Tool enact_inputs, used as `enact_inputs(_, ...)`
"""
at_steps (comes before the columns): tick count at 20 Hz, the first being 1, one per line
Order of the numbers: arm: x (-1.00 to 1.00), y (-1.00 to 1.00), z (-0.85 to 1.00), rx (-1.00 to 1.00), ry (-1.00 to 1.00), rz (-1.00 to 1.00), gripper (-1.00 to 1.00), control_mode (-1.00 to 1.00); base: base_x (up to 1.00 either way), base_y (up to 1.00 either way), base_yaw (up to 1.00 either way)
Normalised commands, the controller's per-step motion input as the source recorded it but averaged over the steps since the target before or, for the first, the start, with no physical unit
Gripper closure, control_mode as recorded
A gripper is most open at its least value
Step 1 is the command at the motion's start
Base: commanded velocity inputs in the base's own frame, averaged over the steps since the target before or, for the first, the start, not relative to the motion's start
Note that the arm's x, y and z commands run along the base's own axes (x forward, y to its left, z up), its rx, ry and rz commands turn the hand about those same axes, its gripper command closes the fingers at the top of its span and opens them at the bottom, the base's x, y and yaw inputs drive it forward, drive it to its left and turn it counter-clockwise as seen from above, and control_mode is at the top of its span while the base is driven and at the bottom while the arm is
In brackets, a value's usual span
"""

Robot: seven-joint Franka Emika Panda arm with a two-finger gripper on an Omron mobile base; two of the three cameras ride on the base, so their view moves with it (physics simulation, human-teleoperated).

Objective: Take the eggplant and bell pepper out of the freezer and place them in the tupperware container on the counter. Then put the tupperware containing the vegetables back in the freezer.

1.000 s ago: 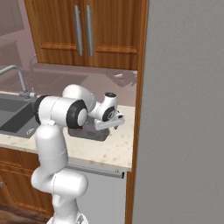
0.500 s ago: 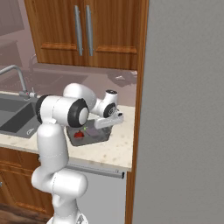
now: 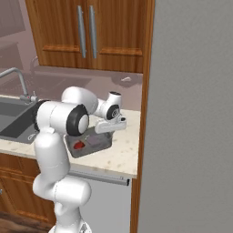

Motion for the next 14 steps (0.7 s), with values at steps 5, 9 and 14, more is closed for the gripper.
enact_inputs(5, -0.91, 0.0, 0.36, 0.1, 0.0, -0.17, 1.0, -1.0, 0.0, 0.0, 0.0)
enact_inputs(9, -0.6, 0.0, 0.58, 0.16, 0.0, -0.23, 1.0, -1.0, 0.0, 0.0, 0.0)
enact_inputs(14, -0.4, 0.0, 0.61, 0.18, 0.0, -0.31, 1.0, -1.0, 0.0, 0.0, 0.0)
